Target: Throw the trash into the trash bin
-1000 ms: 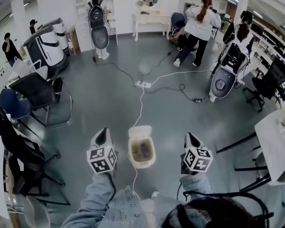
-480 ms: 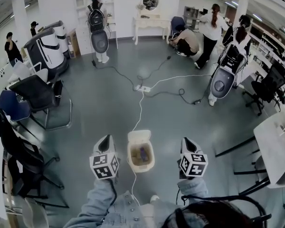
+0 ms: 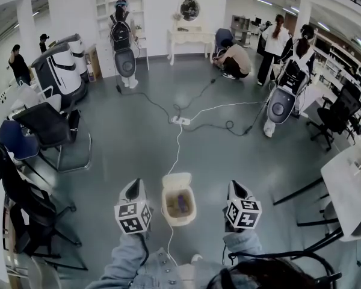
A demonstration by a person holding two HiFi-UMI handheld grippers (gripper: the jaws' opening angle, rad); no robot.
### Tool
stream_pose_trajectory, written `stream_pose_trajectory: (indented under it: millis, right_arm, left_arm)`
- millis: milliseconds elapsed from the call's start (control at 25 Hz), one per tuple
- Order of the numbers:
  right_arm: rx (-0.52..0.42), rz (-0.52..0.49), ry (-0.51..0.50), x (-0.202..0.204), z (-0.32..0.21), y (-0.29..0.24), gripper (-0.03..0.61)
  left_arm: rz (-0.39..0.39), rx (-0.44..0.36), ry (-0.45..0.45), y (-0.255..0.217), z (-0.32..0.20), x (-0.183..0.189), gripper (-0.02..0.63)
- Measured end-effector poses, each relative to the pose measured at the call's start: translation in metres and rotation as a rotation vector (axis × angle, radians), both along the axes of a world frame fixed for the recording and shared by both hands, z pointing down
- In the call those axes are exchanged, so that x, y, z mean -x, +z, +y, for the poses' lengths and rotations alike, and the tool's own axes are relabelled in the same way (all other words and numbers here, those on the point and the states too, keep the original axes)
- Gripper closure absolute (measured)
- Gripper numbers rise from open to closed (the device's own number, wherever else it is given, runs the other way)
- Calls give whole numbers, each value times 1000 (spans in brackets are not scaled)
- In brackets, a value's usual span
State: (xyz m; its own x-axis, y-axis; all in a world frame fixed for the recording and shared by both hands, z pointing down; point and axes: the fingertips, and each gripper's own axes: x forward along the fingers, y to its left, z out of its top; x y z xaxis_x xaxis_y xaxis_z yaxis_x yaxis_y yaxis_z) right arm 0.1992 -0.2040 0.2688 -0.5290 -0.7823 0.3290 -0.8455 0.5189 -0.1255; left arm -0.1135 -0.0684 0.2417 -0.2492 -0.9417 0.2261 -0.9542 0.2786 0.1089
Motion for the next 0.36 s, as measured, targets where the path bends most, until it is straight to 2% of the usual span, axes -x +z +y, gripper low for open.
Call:
stream_pose_trajectory:
  millis: [360]
  right_arm:
    - [-5, 5, 14, 5, -2, 1, 575]
  left_arm:
    - [20, -22, 13, -1, -6, 2, 604]
